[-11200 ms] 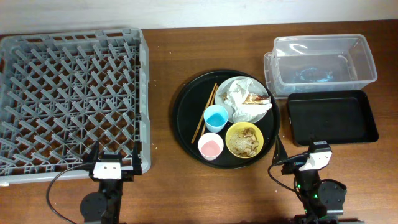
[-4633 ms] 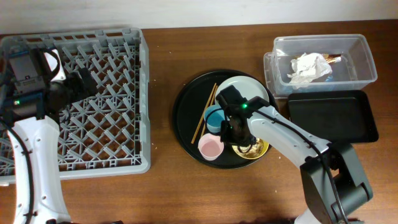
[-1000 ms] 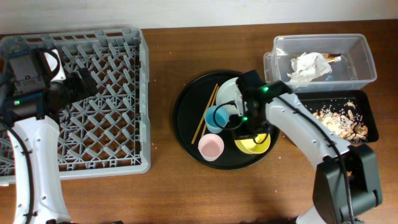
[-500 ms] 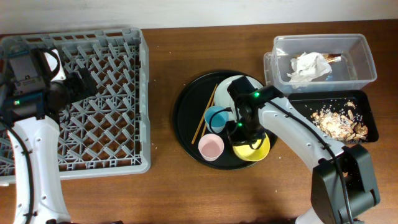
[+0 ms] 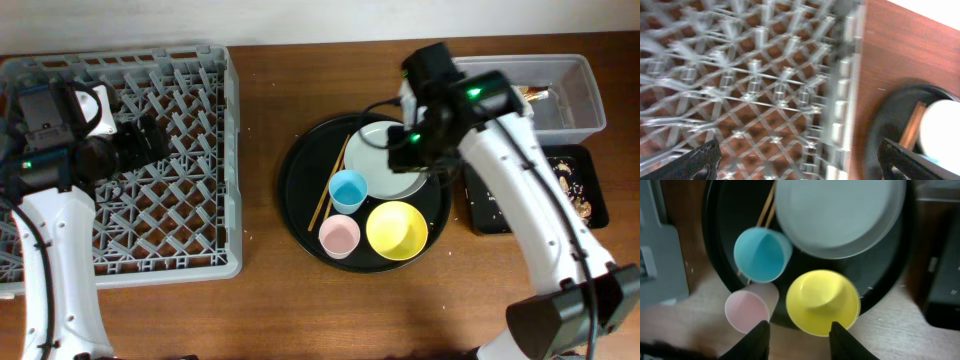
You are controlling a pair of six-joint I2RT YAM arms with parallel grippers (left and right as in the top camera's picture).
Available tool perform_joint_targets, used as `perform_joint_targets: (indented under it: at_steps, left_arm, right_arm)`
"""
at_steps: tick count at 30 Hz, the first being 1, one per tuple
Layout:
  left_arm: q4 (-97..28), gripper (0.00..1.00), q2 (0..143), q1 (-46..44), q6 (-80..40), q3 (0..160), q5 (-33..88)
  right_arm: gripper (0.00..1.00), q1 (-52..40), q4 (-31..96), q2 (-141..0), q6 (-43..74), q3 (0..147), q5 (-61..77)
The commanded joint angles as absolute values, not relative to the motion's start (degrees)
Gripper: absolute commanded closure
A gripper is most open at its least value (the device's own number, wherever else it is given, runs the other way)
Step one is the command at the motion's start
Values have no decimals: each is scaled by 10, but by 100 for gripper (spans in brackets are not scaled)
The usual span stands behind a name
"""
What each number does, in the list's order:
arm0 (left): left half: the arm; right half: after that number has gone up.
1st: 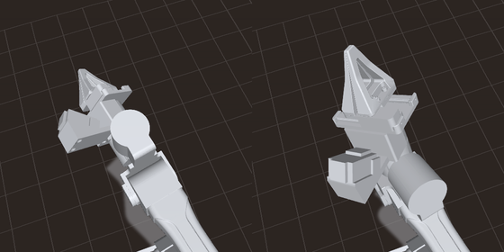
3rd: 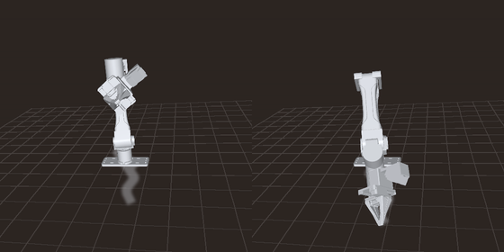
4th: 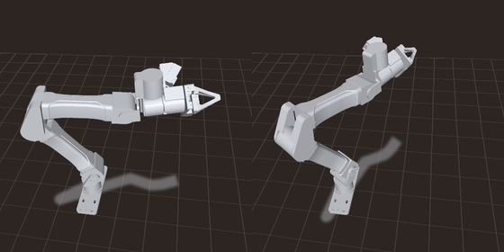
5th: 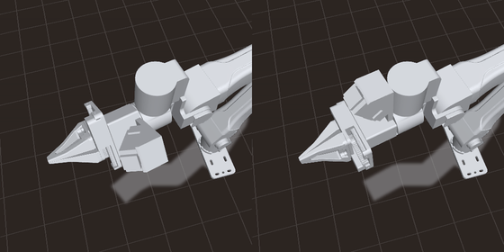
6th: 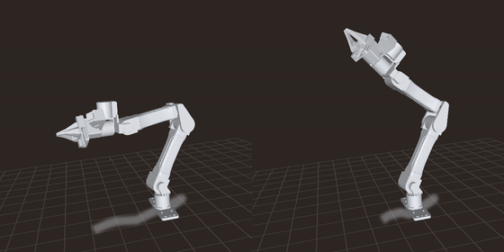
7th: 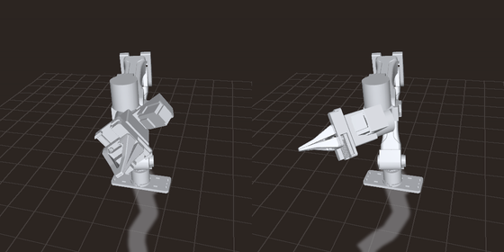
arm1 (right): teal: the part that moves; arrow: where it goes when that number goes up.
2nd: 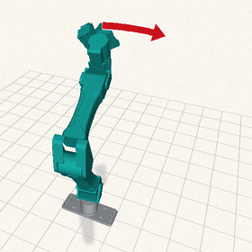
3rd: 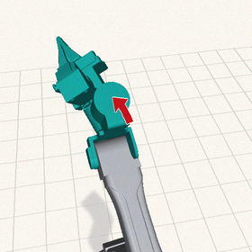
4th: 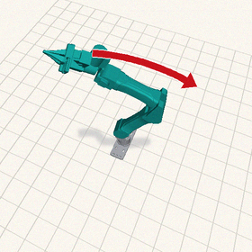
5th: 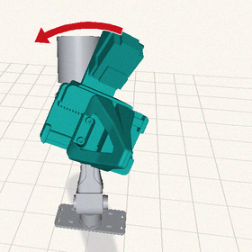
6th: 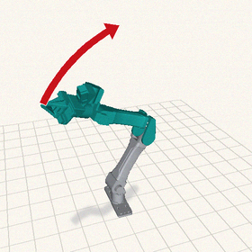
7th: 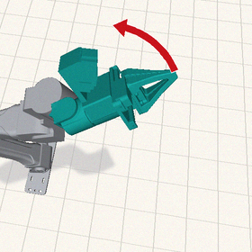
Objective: Sort waste into correct bins and load items into the dishwasher rack
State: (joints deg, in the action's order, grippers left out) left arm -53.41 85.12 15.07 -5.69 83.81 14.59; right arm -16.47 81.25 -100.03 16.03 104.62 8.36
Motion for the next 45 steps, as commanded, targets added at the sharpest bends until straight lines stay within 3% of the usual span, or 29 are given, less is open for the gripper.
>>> perform_joint_targets:
  at_steps: [1, 4, 7, 9, 10, 13, 15, 16, 21, 24, 28, 32, 35, 39, 44, 45]
  left_arm:
    - [-526, 1, 843, 144, -65, 848, 299]
    - [-554, 1, 845, 67, -99, 915, 254]
    - [-595, 1, 877, -26, -98, 997, 198]
    - [-599, 1, 911, -85, -98, 1009, 152]
    - [-599, 1, 939, -116, -98, 1009, 150]
    - [-592, 6, 1034, -190, -98, 1009, 150]
    - [-583, 28, 1089, -225, -99, 1009, 150]
    - [-579, 33, 1106, -236, -100, 1009, 150]
    - [-574, 37, 1139, -247, -167, 1009, 154]
    - [-575, 44, 1139, -264, -187, 1009, 153]
    - [-576, 44, 1139, -281, -197, 1006, 148]
    - [-597, 44, 1139, -239, -292, 1006, 137]
    - [-615, 44, 1139, -206, -293, 1006, 136]
    - [-621, 44, 1139, -168, -291, 1006, 137]
    - [-625, 43, 1139, -159, -291, 1006, 137]
    - [-625, 43, 1139, -159, -291, 1006, 137]
  right_arm:
    - [55, -95, 837, -980, 157, 1084, 73]
    - [54, -41, 847, -975, 150, 1084, 73]
    - [41, -18, 850, -975, 149, 1084, 67]
    - [25, -19, 847, -976, 149, 1084, 53]
    - [24, -18, 846, -976, 149, 1084, 53]
    - [23, -18, 847, -976, 149, 1082, 53]
    - [23, -18, 847, -978, 149, 1078, 53]
    - [23, -18, 846, -978, 149, 1075, 53]
    - [23, -18, 838, -979, 149, 1051, 53]
    - [23, -19, 828, -979, 149, 1039, 53]
    - [24, -19, 811, -979, 151, 1014, 74]
    - [27, -60, 716, -979, 156, 943, 183]
    - [30, -115, 614, -979, 209, 859, 191]
    - [45, -173, 499, -981, 264, 773, 180]
    - [56, -193, 467, -1025, 280, 755, 159]
    - [65, -195, 467, -1046, 280, 755, 159]
